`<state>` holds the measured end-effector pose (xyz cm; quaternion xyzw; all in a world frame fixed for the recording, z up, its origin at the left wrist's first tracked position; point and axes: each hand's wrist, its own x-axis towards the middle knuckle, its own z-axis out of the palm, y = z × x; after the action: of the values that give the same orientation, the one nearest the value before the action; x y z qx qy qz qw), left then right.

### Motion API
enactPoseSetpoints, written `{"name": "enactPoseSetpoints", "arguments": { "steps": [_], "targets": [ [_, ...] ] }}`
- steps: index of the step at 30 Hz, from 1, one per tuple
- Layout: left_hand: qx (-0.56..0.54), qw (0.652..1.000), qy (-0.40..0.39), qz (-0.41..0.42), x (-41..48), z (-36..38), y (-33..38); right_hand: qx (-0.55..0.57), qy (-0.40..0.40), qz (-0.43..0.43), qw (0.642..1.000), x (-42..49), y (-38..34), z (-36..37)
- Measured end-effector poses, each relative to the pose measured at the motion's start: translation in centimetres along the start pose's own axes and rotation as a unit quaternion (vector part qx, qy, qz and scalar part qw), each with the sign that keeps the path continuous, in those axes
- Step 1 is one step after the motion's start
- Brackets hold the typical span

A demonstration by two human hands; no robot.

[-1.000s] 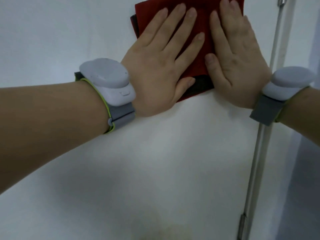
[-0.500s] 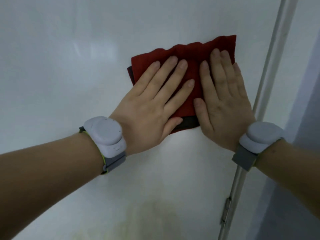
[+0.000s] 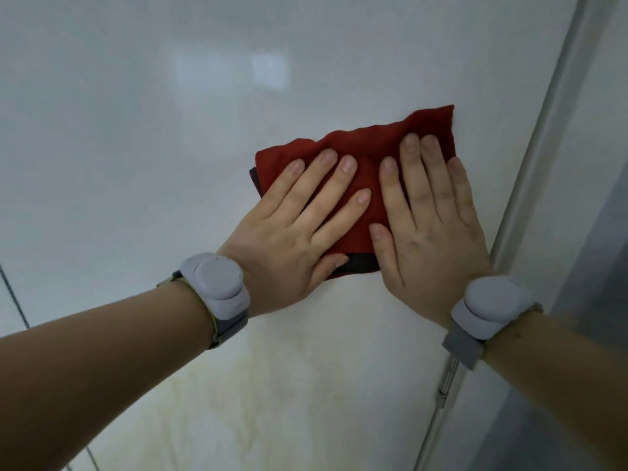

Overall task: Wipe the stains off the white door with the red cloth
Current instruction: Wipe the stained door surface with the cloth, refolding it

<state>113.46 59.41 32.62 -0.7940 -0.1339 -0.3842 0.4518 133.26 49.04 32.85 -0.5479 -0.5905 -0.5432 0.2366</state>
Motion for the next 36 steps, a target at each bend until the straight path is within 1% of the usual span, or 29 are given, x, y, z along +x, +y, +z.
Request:
{"name": "enactPoseSetpoints", "arguments": {
  "steps": [10, 14, 18, 23, 32, 36],
  "targets": [
    [-0.011, 0.999, -0.027, 0.012, -4.6, 1.3, 1.9, 0.011, -0.024, 0.008, 1.000, -4.3, -3.3, 1.6],
    [-0.002, 0.999, -0.035, 0.039, -5.2, 1.2, 1.3, 0.007, -0.020, 0.006, 1.000, -4.7, -3.8, 1.7],
    [-0.004, 0.996, -0.040, 0.078, -4.2, 0.5, -0.4, 0.012, -0.035, 0.001, 0.999, -4.0, -3.4, 1.0],
    [0.012, 0.997, -0.002, 0.070, 0.4, -1.3, -5.2, 0.003, 0.000, 0.022, 1.000, 2.6, -1.6, -0.8],
    [0.042, 0.995, 0.047, 0.081, 7.3, -5.2, -15.9, -0.022, 0.058, 0.002, 0.998, 15.6, 0.6, -3.2],
    [0.061, 0.994, 0.060, 0.064, 8.7, -6.5, -20.1, -0.030, 0.082, -0.010, 0.996, 20.9, 0.3, -3.8]
  ]
}}
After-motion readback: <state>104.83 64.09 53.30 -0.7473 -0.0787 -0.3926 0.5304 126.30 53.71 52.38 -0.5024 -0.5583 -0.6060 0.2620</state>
